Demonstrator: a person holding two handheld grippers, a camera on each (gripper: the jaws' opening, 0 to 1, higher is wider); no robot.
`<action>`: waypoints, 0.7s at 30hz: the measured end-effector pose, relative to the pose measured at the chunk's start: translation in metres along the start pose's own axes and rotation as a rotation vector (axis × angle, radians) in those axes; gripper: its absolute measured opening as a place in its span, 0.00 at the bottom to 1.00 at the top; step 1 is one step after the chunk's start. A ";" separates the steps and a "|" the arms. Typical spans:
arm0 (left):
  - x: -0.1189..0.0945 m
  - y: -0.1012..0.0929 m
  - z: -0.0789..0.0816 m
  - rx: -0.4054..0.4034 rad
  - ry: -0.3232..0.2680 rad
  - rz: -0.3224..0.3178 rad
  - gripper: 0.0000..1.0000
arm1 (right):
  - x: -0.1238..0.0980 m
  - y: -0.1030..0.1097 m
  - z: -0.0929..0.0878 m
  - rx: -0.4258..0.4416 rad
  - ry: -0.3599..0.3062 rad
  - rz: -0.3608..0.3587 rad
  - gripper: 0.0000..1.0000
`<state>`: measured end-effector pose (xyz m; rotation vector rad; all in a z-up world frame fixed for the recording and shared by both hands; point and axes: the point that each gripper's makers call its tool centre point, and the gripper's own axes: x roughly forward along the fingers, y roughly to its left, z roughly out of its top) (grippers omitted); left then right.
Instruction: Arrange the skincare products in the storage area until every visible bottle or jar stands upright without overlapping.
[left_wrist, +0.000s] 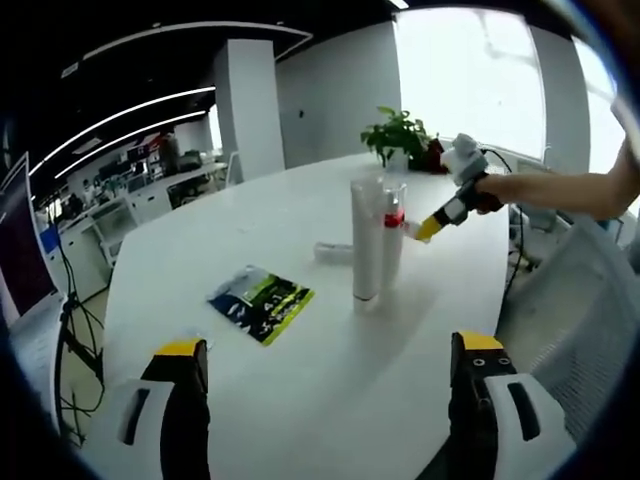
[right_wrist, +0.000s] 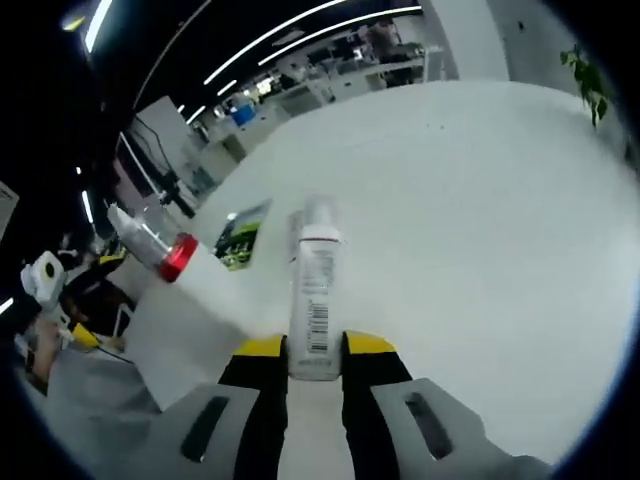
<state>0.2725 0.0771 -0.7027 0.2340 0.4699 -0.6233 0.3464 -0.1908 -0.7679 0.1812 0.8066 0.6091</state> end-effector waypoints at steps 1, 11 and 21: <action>0.000 0.000 0.000 -0.001 -0.002 -0.001 0.98 | -0.003 0.002 0.001 -0.003 -0.009 0.003 0.19; 0.000 -0.002 -0.001 -0.003 0.005 -0.009 0.99 | -0.040 0.037 0.010 -0.015 -0.124 0.083 0.19; 0.000 -0.014 0.006 -0.075 -0.022 -0.057 0.99 | -0.069 0.082 0.031 -0.037 -0.233 0.182 0.19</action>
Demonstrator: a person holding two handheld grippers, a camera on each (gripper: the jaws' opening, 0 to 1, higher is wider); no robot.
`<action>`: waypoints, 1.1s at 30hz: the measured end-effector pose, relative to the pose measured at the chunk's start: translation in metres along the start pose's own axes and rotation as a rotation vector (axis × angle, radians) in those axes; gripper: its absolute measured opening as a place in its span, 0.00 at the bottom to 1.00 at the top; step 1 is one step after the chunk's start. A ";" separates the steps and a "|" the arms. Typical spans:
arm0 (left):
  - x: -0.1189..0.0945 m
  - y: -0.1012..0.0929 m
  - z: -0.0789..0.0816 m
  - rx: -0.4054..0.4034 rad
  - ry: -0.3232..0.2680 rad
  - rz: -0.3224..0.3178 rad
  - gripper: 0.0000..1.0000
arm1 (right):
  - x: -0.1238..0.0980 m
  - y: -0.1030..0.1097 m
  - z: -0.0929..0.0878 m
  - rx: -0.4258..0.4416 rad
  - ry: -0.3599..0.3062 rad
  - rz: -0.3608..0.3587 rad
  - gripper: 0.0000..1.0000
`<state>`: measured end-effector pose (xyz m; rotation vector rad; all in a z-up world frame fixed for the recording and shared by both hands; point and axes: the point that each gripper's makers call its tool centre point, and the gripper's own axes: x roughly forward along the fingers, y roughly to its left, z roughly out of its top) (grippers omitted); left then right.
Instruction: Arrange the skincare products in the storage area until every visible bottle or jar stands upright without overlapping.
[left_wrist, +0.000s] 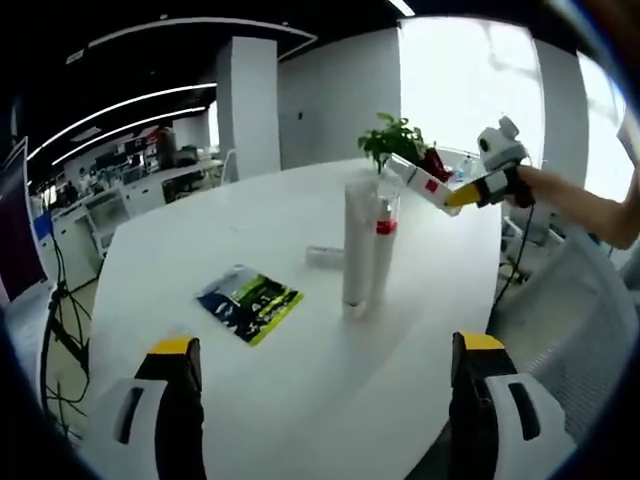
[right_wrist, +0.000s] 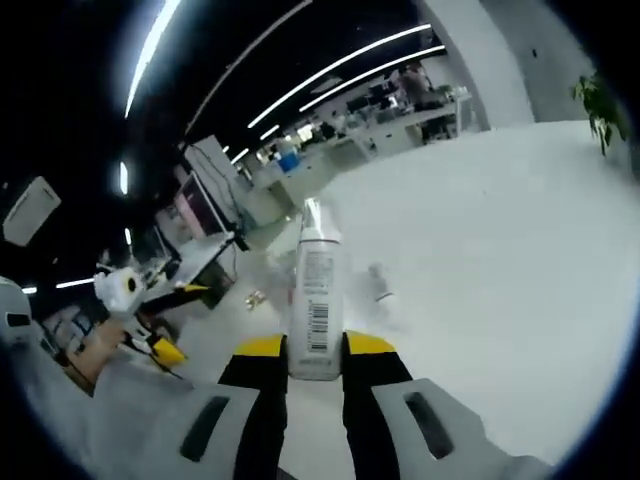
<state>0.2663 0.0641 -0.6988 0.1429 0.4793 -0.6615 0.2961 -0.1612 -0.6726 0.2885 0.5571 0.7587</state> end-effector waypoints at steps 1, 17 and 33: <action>0.000 0.000 0.000 -0.005 -0.001 -0.004 0.99 | 0.000 0.003 0.001 -0.007 -0.002 0.006 0.19; -0.001 -0.013 0.013 -0.076 -0.080 -0.086 0.99 | 0.014 0.069 0.004 -0.075 0.004 0.190 0.20; -0.005 -0.026 0.032 -0.157 -0.186 -0.171 0.99 | 0.042 0.103 -0.021 -0.114 0.091 0.294 0.20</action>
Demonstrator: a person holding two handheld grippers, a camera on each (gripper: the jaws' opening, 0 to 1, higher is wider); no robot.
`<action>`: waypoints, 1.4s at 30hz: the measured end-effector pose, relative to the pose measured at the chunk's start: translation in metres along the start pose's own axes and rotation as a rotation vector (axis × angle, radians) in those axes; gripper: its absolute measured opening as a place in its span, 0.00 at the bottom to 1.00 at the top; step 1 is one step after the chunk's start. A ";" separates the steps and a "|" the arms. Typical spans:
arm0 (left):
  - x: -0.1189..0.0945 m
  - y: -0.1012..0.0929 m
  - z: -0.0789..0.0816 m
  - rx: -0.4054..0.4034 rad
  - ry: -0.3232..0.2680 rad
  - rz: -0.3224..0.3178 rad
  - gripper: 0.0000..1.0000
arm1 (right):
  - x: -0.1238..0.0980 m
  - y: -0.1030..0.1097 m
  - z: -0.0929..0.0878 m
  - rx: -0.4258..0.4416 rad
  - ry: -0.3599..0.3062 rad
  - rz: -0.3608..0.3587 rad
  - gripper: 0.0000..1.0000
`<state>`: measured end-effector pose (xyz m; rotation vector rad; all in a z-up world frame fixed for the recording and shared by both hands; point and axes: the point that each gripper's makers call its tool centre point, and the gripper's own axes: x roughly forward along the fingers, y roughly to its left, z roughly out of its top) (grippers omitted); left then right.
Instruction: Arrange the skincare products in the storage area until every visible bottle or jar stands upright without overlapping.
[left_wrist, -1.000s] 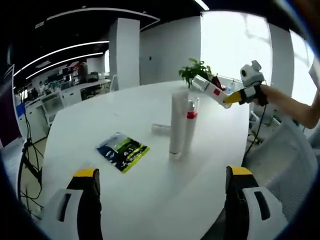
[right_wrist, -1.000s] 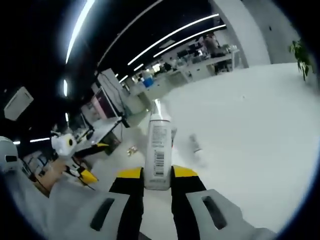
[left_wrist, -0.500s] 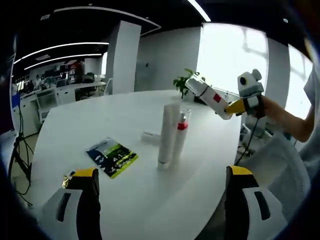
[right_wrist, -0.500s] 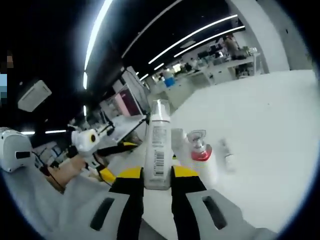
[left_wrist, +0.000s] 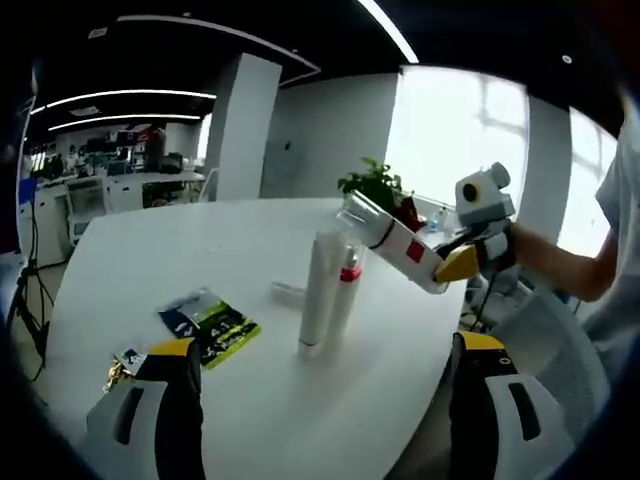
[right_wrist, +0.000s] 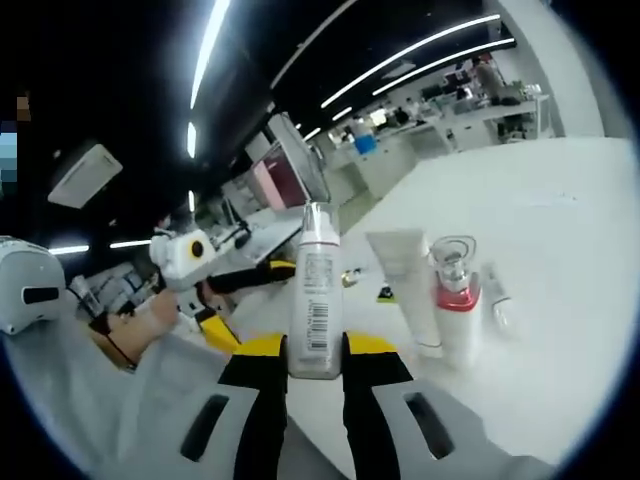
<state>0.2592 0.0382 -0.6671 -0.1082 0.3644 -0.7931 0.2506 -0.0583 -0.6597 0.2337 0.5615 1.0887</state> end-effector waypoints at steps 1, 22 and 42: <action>0.000 -0.001 0.001 -0.007 -0.006 -0.006 0.99 | 0.002 0.001 -0.001 -0.001 0.003 0.007 0.20; 0.007 -0.037 0.026 -0.221 -0.097 -0.223 0.76 | 0.030 0.045 -0.005 -0.043 0.029 0.151 0.20; 0.041 -0.064 0.054 -0.322 -0.119 -0.403 0.34 | 0.007 0.040 0.004 -0.007 -0.046 0.138 0.20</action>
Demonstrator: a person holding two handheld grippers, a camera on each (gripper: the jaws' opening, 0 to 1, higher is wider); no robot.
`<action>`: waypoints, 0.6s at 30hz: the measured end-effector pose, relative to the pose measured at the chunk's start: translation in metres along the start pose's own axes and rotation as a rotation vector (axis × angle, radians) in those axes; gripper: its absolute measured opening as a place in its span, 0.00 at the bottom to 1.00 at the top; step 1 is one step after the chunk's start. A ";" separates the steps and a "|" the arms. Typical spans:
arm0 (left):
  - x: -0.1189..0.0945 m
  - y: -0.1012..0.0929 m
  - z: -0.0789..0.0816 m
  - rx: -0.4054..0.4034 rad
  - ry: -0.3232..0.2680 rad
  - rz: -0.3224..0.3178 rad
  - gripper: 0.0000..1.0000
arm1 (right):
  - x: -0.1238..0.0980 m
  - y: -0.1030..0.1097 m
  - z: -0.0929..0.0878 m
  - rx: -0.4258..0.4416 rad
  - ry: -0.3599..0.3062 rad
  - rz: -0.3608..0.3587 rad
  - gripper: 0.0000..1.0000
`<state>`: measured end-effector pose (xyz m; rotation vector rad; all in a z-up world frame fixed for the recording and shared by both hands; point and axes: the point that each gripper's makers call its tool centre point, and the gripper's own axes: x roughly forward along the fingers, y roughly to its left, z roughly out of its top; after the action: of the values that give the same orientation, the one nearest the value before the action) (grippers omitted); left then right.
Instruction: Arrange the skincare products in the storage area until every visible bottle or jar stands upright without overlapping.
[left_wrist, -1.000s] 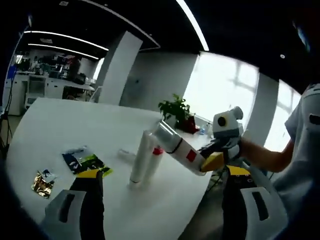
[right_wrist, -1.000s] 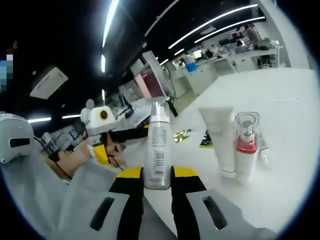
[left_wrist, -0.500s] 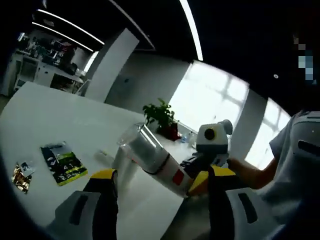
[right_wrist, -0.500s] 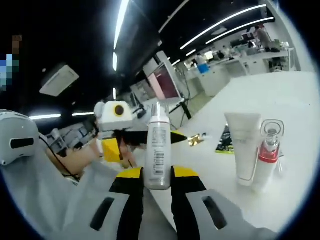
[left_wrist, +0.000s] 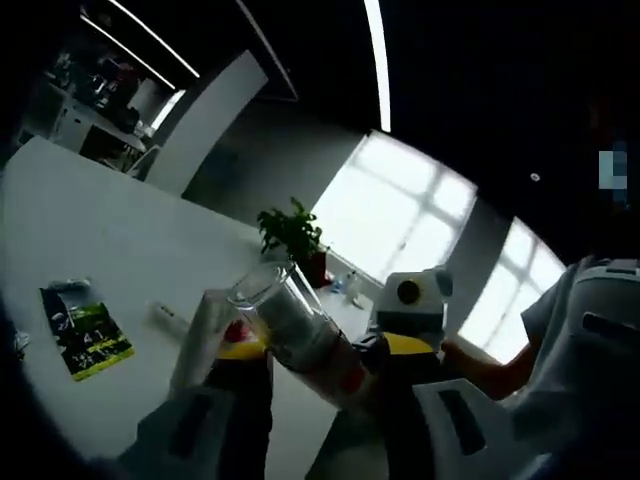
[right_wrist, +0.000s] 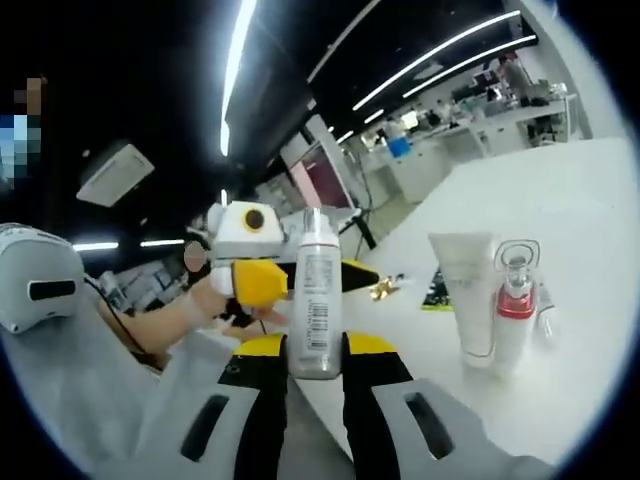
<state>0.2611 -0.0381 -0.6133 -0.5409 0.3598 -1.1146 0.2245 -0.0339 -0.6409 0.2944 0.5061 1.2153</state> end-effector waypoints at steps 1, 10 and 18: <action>0.002 -0.001 0.000 -0.009 -0.002 -0.008 0.32 | -0.002 -0.001 0.002 0.001 -0.010 -0.006 0.20; 0.011 -0.003 0.000 -0.052 -0.001 -0.043 0.26 | -0.009 -0.007 0.005 0.028 -0.054 -0.034 0.20; 0.019 0.000 -0.009 -0.109 0.032 -0.054 0.22 | -0.009 -0.015 -0.003 0.008 -0.028 -0.077 0.20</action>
<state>0.2640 -0.0577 -0.6204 -0.6321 0.4380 -1.1617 0.2330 -0.0477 -0.6491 0.2954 0.4941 1.1334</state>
